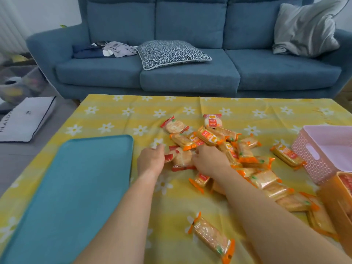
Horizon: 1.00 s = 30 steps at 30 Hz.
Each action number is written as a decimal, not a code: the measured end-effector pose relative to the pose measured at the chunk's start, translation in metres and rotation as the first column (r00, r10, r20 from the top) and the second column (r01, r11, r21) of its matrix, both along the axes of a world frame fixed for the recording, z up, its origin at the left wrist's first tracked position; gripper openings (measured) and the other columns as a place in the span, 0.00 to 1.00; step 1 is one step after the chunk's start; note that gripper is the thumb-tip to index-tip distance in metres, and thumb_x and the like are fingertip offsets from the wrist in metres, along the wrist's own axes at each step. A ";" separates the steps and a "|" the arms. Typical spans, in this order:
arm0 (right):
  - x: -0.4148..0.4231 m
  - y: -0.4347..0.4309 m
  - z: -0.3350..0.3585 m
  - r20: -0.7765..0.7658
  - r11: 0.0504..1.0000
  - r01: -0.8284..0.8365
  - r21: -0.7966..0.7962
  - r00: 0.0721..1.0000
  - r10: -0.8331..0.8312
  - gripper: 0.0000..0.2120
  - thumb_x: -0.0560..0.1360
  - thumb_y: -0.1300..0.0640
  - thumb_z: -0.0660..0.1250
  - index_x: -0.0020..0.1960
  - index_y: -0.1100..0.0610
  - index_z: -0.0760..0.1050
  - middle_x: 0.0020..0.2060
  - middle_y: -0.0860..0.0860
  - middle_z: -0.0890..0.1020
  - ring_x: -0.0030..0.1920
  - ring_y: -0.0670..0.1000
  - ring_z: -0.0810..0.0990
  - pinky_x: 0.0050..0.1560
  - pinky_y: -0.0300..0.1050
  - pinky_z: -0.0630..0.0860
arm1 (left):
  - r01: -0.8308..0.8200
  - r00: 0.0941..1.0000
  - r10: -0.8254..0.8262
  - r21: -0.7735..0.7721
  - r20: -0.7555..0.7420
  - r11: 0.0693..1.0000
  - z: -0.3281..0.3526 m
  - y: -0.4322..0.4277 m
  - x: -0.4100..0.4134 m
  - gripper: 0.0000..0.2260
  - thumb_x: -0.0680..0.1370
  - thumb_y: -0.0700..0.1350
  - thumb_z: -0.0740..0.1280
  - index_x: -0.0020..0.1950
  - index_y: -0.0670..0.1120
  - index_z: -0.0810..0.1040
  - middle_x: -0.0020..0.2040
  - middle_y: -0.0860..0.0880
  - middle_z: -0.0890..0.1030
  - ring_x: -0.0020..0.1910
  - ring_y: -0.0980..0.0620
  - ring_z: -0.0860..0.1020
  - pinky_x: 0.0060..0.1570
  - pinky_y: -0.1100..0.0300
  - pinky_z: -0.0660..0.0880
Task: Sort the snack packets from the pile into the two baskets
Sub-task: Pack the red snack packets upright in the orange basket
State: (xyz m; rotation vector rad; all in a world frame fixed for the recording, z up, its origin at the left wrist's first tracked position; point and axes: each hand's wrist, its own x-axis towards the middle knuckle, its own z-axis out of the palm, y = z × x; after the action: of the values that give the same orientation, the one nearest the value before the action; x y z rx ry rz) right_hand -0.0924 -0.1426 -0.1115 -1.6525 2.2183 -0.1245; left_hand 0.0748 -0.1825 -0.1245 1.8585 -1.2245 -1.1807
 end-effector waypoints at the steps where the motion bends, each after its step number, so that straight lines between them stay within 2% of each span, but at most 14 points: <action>1: 0.007 -0.006 -0.005 -0.028 1.000 0.016 0.019 0.999 -0.015 0.16 0.79 0.48 0.58 0.59 0.56 0.77 0.58 0.57 0.82 0.61 0.60 0.78 0.60 0.54 0.72 | 0.013 1.000 -0.013 0.006 0.014 1.000 -0.002 0.002 0.000 0.16 0.73 0.55 0.66 0.39 0.43 0.83 0.40 0.41 0.85 0.40 0.41 0.83 0.47 0.46 0.81; 4: 0.021 -0.016 -0.013 -0.067 0.996 0.085 -0.015 0.994 -0.086 0.15 0.78 0.47 0.62 0.60 0.54 0.75 0.59 0.55 0.82 0.64 0.59 0.75 0.66 0.56 0.64 | 0.045 0.999 -0.047 0.065 0.025 0.997 -0.009 0.003 0.002 0.09 0.69 0.50 0.78 0.41 0.49 0.81 0.46 0.45 0.85 0.44 0.43 0.83 0.49 0.49 0.81; 7: 0.022 -0.021 -0.017 0.143 0.986 0.167 0.029 0.975 -0.169 0.11 0.75 0.44 0.67 0.43 0.52 0.73 0.52 0.52 0.83 0.59 0.58 0.78 0.67 0.58 0.62 | -0.011 0.999 0.006 0.117 0.043 0.993 -0.006 0.002 0.003 0.28 0.65 0.48 0.82 0.61 0.46 0.75 0.58 0.46 0.78 0.53 0.43 0.80 0.49 0.55 0.77; 8: 0.021 -0.022 -0.018 0.211 0.984 0.171 0.047 0.961 -0.177 0.11 0.74 0.44 0.67 0.42 0.52 0.74 0.50 0.51 0.84 0.58 0.57 0.79 0.67 0.58 0.63 | -0.006 1.000 0.006 0.129 -0.006 0.992 -0.006 0.001 0.003 0.30 0.66 0.45 0.82 0.63 0.42 0.74 0.57 0.44 0.79 0.50 0.43 0.81 0.43 0.57 0.76; 10: 0.019 -0.021 -0.018 0.330 0.989 0.143 0.046 0.932 -0.150 0.10 0.75 0.46 0.68 0.40 0.51 0.79 0.44 0.49 0.84 0.52 0.55 0.80 0.63 0.56 0.70 | 0.022 0.979 0.018 0.193 -0.202 0.981 -0.003 0.000 0.001 0.22 0.68 0.39 0.80 0.59 0.36 0.78 0.46 0.41 0.83 0.38 0.45 0.82 0.29 0.60 0.76; 13: 0.012 -0.020 -0.006 0.537 0.995 0.094 -0.030 0.841 -0.064 0.10 0.77 0.53 0.70 0.39 0.54 0.81 0.29 0.47 0.78 0.36 0.49 0.76 0.44 0.46 0.75 | 0.049 0.932 0.063 0.297 -0.357 0.954 0.002 0.001 0.002 0.11 0.71 0.36 0.76 0.51 0.37 0.81 0.35 0.42 0.83 0.31 0.48 0.80 0.27 0.61 0.76; 15: 0.004 -0.024 0.008 0.650 0.995 0.089 -0.047 0.759 -0.038 0.04 0.77 0.61 0.70 0.48 0.60 0.83 0.33 0.49 0.79 0.38 0.48 0.77 0.46 0.43 0.76 | 0.078 0.861 0.125 0.371 -0.492 0.925 0.005 -0.001 0.005 0.08 0.73 0.36 0.75 0.50 0.39 0.81 0.33 0.43 0.83 0.34 0.47 0.81 0.29 0.59 0.76; 17: -0.002 -0.033 0.022 0.715 0.999 0.029 -0.033 0.700 0.003 0.09 0.77 0.65 0.69 0.55 0.62 0.83 0.38 0.53 0.82 0.41 0.48 0.79 0.48 0.43 0.77 | 0.105 0.780 0.182 0.412 -0.598 0.905 0.010 -0.004 0.009 0.07 0.74 0.37 0.73 0.51 0.41 0.80 0.35 0.43 0.84 0.36 0.48 0.81 0.32 0.58 0.76; 20: -0.003 -0.058 0.034 0.742 1.000 0.016 -0.017 0.670 0.002 0.12 0.78 0.65 0.64 0.58 0.61 0.83 0.48 0.57 0.85 0.45 0.50 0.81 0.48 0.43 0.76 | 0.061 0.709 0.232 0.386 -0.666 0.920 0.010 -0.012 0.015 0.07 0.74 0.39 0.72 0.51 0.42 0.81 0.35 0.45 0.84 0.33 0.49 0.82 0.31 0.59 0.76; 22: 0.002 -0.087 0.034 0.628 0.991 0.067 -0.115 0.778 0.020 0.15 0.79 0.65 0.61 0.62 0.60 0.81 0.54 0.56 0.84 0.53 0.53 0.81 0.52 0.45 0.76 | -0.007 0.648 0.268 0.347 -0.713 0.938 0.010 -0.017 0.019 0.06 0.75 0.40 0.72 0.51 0.42 0.81 0.34 0.45 0.85 0.29 0.51 0.83 0.25 0.62 0.77; 24: 0.007 -0.120 0.025 0.340 0.984 0.010 -0.179 0.939 0.052 0.20 0.79 0.63 0.59 0.69 0.58 0.76 0.64 0.56 0.80 0.63 0.56 0.78 0.61 0.49 0.76 | -0.081 0.605 0.302 0.321 -0.737 0.944 0.007 -0.020 0.020 0.07 0.75 0.42 0.72 0.52 0.44 0.80 0.37 0.45 0.86 0.30 0.51 0.84 0.26 0.62 0.78; 25: 0.011 -0.134 0.019 0.208 0.988 -0.030 -0.153 0.976 0.062 0.22 0.79 0.62 0.59 0.72 0.57 0.72 0.68 0.57 0.76 0.66 0.58 0.76 0.64 0.52 0.75 | -0.112 0.586 0.317 0.312 -0.746 0.943 0.005 -0.021 0.020 0.09 0.75 0.43 0.72 0.54 0.45 0.80 0.39 0.45 0.86 0.31 0.51 0.84 0.27 0.62 0.78; 28: 0.027 -0.161 -0.002 -0.026 0.998 -0.064 -0.007 0.998 0.064 0.26 0.79 0.50 0.61 0.74 0.57 0.65 0.71 0.58 0.72 0.69 0.61 0.72 0.68 0.58 0.70 | -0.191 0.573 0.357 0.303 -0.738 0.934 0.001 -0.022 0.020 0.13 0.74 0.43 0.74 0.57 0.45 0.80 0.45 0.44 0.86 0.35 0.50 0.85 0.26 0.63 0.77; 30: 0.031 -0.168 -0.011 -0.112 0.997 -0.068 0.032 0.991 0.071 0.34 0.75 0.42 0.68 0.74 0.57 0.64 0.71 0.57 0.71 0.70 0.60 0.71 0.69 0.60 0.66 | -0.213 0.576 0.370 0.303 -0.729 0.929 -0.002 -0.023 0.018 0.13 0.73 0.43 0.74 0.57 0.45 0.80 0.47 0.44 0.87 0.38 0.49 0.84 0.26 0.63 0.76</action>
State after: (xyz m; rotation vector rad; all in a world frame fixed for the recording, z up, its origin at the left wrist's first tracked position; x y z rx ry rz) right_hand -0.0612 -0.3109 -0.1221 -1.7592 2.2301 0.0191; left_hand 0.0926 -0.2054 -0.1265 1.3007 -0.2940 -1.6784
